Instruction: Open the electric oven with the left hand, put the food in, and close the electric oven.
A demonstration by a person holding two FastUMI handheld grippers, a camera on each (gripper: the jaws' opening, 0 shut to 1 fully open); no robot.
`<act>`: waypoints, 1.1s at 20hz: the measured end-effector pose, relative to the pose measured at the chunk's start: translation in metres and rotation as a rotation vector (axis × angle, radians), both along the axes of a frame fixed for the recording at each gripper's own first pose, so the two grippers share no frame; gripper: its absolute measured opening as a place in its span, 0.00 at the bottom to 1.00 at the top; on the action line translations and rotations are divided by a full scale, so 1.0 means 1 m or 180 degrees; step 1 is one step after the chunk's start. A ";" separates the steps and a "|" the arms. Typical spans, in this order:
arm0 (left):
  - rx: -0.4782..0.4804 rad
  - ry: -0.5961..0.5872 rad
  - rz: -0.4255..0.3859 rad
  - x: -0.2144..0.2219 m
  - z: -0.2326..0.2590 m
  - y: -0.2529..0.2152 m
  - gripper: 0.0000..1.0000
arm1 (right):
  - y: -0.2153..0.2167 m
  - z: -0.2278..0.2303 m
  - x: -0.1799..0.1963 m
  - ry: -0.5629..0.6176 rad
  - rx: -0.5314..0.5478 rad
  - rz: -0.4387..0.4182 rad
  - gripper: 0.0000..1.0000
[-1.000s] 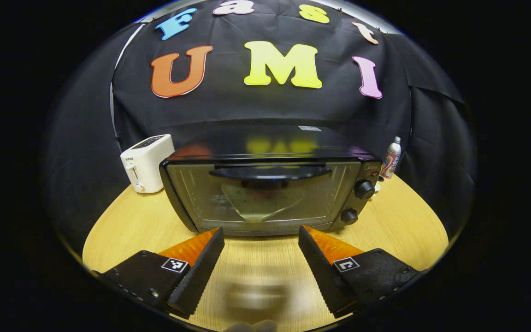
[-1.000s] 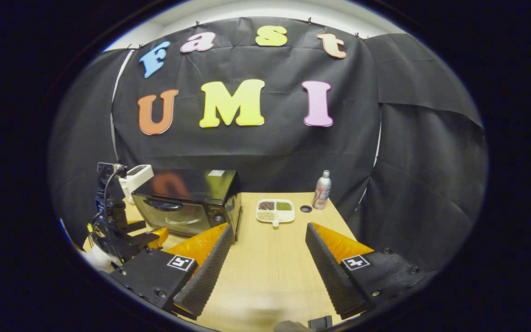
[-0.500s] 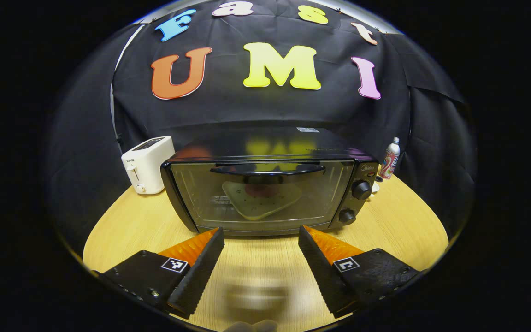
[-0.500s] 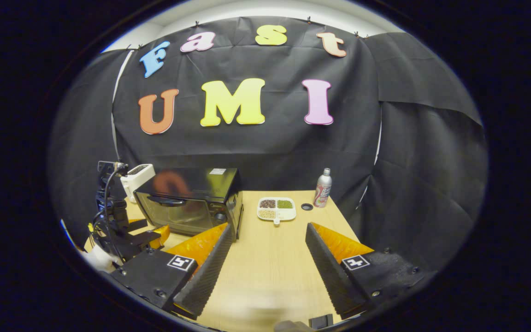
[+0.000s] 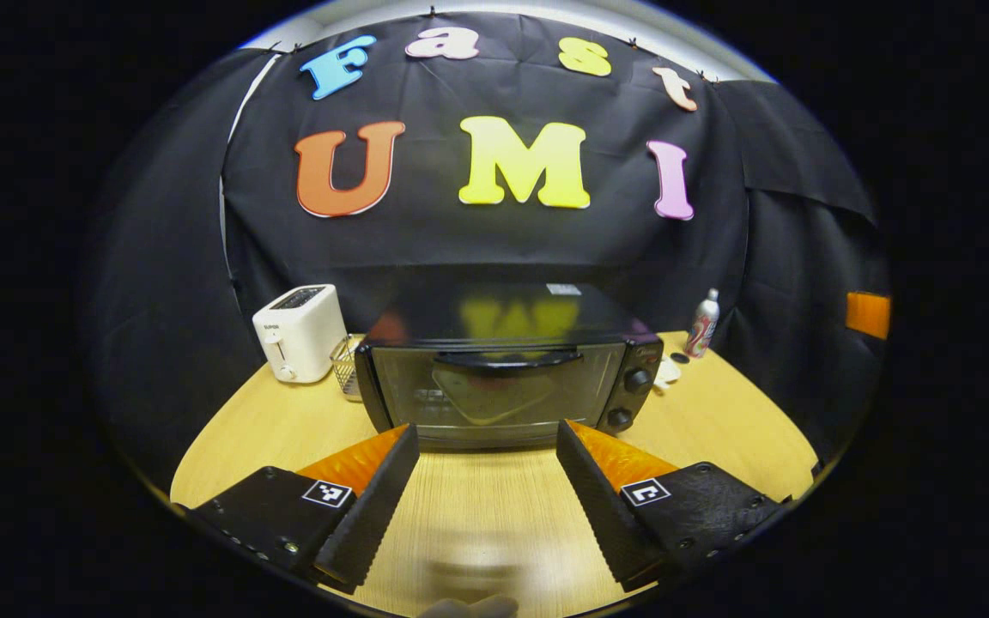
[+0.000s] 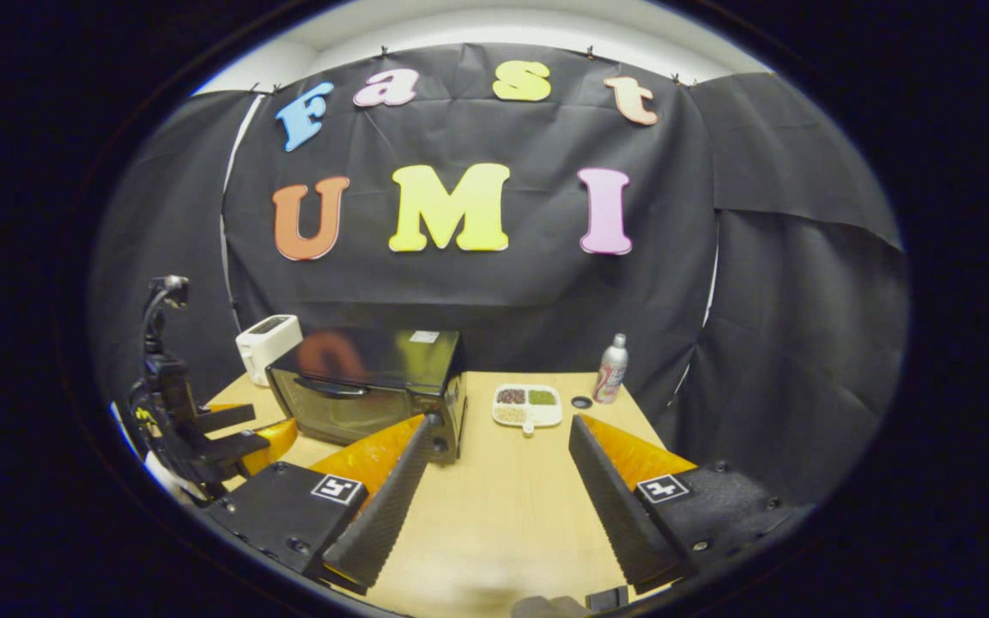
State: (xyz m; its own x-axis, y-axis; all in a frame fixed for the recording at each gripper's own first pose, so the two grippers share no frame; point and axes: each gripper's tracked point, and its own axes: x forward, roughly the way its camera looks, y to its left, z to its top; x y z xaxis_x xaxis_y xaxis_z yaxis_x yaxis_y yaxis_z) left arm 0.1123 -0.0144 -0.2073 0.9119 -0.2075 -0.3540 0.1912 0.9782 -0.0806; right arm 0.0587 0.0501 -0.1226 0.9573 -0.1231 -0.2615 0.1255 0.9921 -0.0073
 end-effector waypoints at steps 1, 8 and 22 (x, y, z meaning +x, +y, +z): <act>-0.0015 -0.0071 -0.0014 -0.007 0.015 0.004 0.98 | 0.003 0.008 -0.002 -0.0067 -0.0017 -0.0002 0.97; -0.0082 -0.0642 0.0165 -0.064 0.133 0.043 0.98 | 0.006 0.087 -0.039 -0.0629 0.0050 0.0032 0.97; -0.0096 -0.1186 0.0306 -0.188 0.230 0.006 0.96 | -0.069 0.133 -0.139 -0.1059 0.0158 0.0090 0.96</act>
